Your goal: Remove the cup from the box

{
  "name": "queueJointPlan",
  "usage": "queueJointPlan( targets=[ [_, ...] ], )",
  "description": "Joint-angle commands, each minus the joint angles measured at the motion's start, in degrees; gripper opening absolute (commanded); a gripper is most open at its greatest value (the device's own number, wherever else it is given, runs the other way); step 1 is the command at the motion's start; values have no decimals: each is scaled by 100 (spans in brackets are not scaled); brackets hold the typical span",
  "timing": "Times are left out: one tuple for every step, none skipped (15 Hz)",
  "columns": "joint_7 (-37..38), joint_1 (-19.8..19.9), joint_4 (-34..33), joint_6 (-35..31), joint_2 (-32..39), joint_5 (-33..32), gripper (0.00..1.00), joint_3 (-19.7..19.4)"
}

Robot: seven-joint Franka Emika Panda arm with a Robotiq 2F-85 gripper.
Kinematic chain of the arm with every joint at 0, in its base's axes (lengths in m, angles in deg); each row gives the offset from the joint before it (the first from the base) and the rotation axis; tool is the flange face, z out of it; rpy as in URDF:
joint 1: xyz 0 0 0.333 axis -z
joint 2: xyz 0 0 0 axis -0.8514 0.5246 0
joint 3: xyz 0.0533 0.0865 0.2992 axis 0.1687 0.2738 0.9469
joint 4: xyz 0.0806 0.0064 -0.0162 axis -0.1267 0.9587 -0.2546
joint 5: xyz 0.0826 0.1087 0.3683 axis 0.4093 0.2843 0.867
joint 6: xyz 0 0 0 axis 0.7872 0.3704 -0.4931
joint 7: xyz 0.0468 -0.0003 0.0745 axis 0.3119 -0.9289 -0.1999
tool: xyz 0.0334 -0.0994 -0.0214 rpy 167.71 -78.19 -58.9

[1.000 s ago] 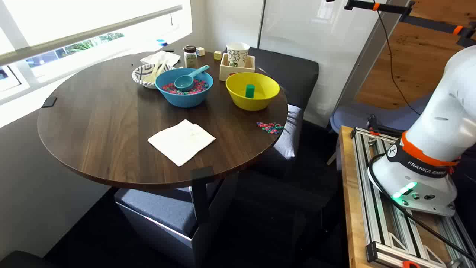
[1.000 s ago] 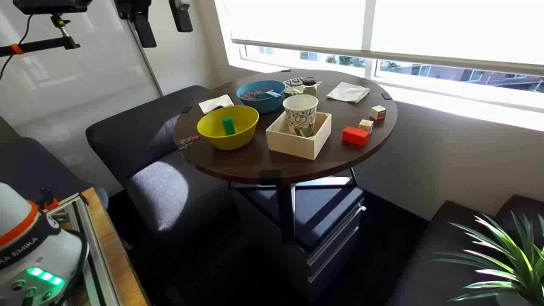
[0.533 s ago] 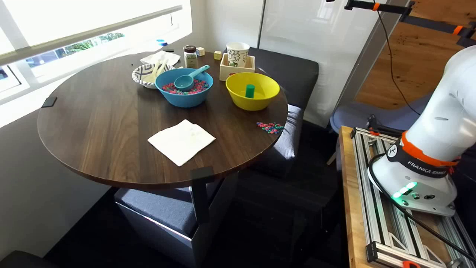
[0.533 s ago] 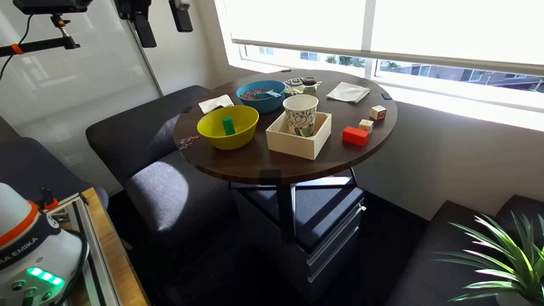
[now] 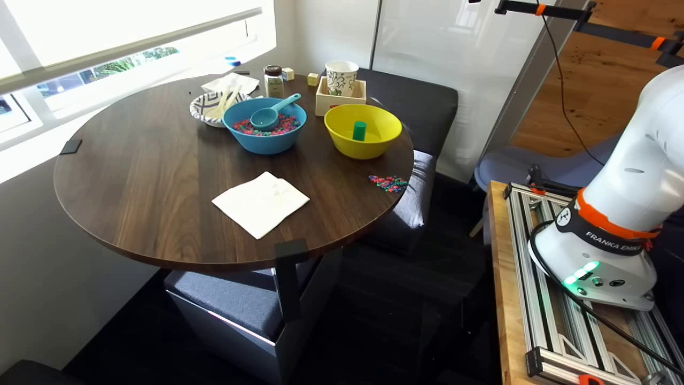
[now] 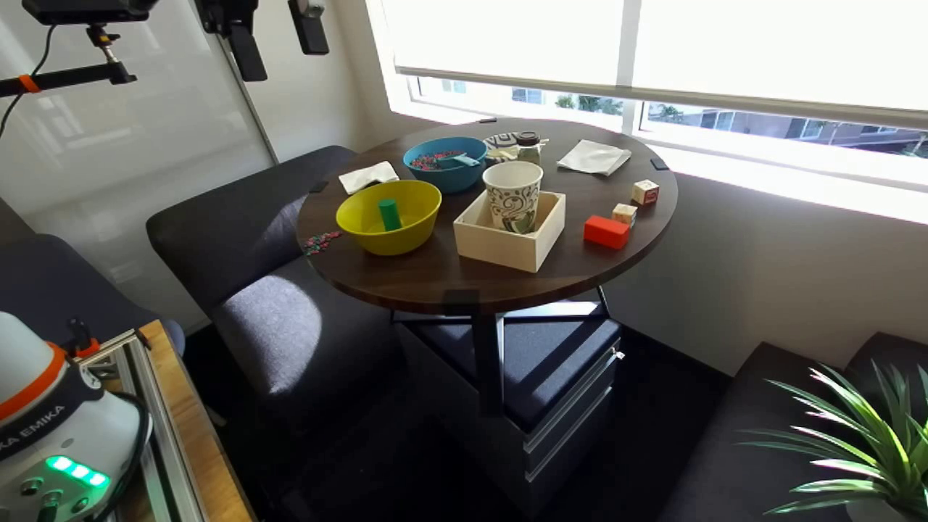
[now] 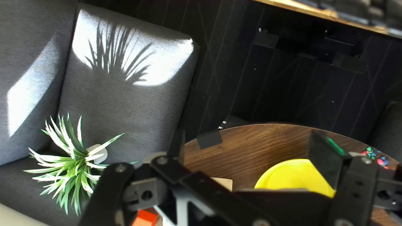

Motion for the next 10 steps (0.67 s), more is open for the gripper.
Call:
queueJointPlan(
  targets=[
    [26, -92, -20, 32, 0, -28, 100, -68],
    [83, -95, -25, 23, 17, -8, 100, -52],
    [241, -137, -44, -65, 74, 127, 100, -23],
    [406, -132, -55, -123, 102, 149, 100, 6],
    [632, -167, -94, -286, 162, 311, 100, -1],
    [875, -160, -124, -478, 275, 348, 100, 10],
    [1107, -143, -178, -675, 448, 460, 100, -14],
    [1346, -93, -211, -807, 583, 482, 100, 3],
    [1635, -23, -272, -927, 812, 559, 100, -25],
    [1880, 35, -339, -986, 1010, 628, 100, -44]
  ],
)
